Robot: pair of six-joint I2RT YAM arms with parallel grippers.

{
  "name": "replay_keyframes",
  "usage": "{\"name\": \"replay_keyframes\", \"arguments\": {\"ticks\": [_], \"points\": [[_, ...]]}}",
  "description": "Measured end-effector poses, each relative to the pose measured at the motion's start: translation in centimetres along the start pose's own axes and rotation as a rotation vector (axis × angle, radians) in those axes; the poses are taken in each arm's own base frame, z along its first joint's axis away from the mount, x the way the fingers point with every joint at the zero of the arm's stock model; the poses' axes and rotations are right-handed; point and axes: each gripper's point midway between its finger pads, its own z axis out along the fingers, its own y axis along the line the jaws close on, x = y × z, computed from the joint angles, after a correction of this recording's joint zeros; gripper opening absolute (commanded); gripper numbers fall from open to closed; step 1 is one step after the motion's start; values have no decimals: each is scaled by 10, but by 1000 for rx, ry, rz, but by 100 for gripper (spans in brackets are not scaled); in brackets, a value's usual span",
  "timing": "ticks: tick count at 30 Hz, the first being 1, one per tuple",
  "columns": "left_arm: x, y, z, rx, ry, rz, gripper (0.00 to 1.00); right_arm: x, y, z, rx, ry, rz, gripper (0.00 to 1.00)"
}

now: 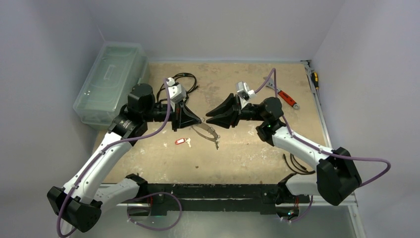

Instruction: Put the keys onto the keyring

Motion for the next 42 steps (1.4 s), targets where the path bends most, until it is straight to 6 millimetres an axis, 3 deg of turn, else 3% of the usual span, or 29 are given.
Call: {"name": "replay_keyframes", "arguments": {"ticks": [13,20,24,28,34,38,40,42], "points": [[4,-1,5,18,15,-13,0,2,4,3,-15,1,2,28],[5,-1,6,21,17,-15,0,13,-2,4,-6,22,27,27],[7,-2,6,28,23,-18,0,17,-4,4,-2,35,37,19],[7,-2,6,27,23,-17,0,19,-3,4,-3,41,38,2],[8,0,7,26,28,-8,0,21,-3,4,-7,46,43,0],[8,1,8,20,26,-2,41,21,-3,5,-5,45,43,0],[6,2,8,10,22,1,55,23,-2,5,-3,43,50,0],[5,4,8,-3,17,7,79,25,-1,5,0,41,61,0]]}}
